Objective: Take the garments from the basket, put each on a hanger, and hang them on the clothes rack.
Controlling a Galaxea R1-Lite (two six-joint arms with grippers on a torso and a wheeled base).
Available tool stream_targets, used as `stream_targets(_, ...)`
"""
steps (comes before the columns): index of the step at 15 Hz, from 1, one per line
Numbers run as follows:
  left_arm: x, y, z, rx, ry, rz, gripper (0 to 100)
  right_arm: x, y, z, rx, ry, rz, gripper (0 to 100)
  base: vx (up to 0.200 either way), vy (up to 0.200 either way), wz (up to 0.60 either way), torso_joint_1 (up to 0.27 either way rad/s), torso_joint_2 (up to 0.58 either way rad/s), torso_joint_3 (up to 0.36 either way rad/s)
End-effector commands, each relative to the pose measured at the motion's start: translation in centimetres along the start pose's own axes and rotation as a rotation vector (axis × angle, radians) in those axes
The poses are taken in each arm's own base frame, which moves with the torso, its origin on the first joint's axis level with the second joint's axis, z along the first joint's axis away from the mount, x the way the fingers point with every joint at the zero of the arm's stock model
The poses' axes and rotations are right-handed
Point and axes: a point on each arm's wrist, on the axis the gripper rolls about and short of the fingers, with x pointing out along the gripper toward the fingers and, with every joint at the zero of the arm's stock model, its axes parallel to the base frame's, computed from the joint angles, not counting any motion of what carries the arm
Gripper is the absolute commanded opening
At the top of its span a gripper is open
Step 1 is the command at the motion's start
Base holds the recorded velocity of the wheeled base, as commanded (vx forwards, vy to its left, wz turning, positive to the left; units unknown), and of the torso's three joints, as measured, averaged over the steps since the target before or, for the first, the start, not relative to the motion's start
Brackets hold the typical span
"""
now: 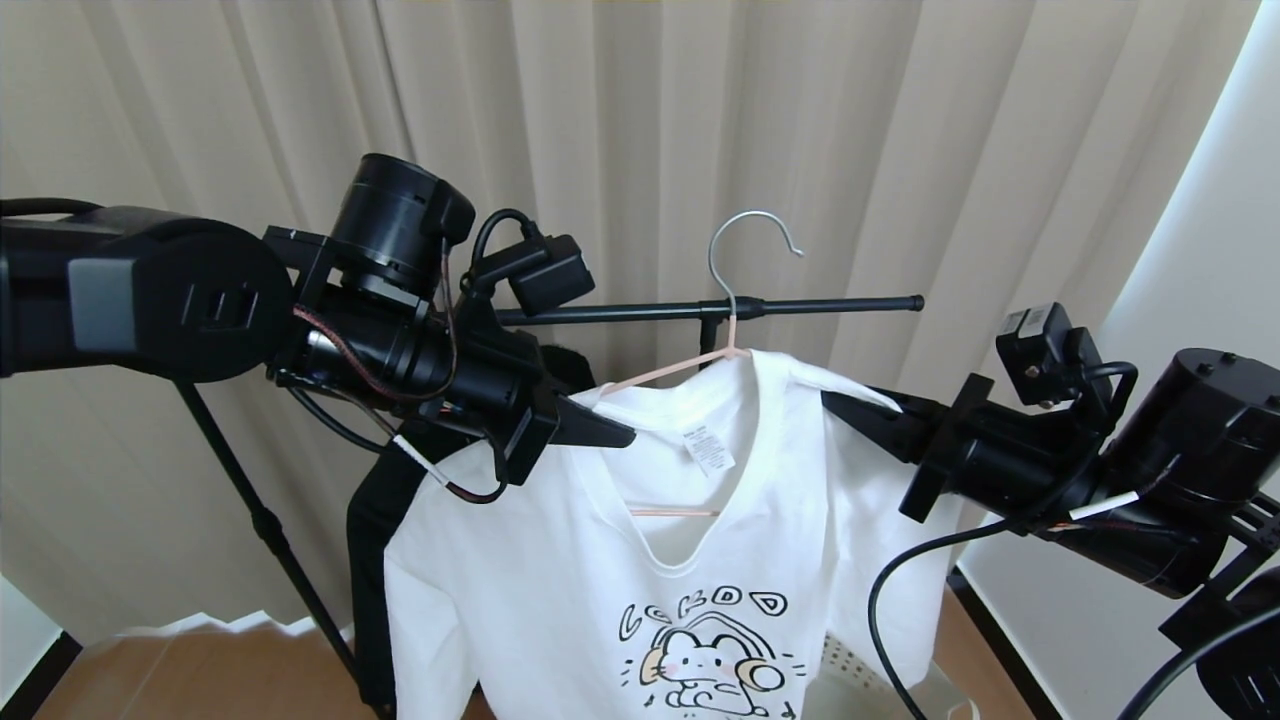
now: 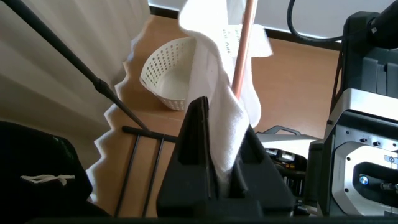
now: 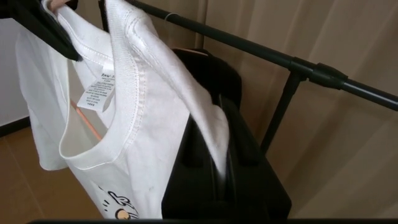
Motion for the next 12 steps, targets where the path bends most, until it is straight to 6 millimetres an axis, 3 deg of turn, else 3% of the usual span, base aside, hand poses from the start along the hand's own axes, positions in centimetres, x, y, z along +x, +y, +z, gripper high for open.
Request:
stream_targets(1, -0.4, -0.2, 0.2, 0.004, -0.006, 0.003, 0, -0.1, 0.1, 0.0, -0.001, 0.000, 0.001, 0, 0.000, 0.000, 0.00, 0.000, 0.00, 0.000)
stream_targets(9, -1.2, -0.7, 0.5, 0.007, -0.018, 0.016, 0, -1.1, 0.6, 0.3, -0.078, -0.014, 0.038, 0, 0.000, 0.000, 0.00, 0.000, 0.00, 0.000)
stream_targets(10, -1.6, -0.9, 0.6, 0.012, -0.025, 0.021, 0, -1.3, 0.7, 0.5, -0.080, -0.019, 0.046, 100, 0.000, 0.000, 0.00, 0.000, 0.00, 0.000)
stream_targets(12, -2.5, -1.1, 0.9, 0.020, -0.040, 0.039, 0, -1.7, 0.9, 0.4, -0.077, -0.013, 0.077, 100, 0.000, 0.000, 0.00, 0.000, 0.00, 0.000)
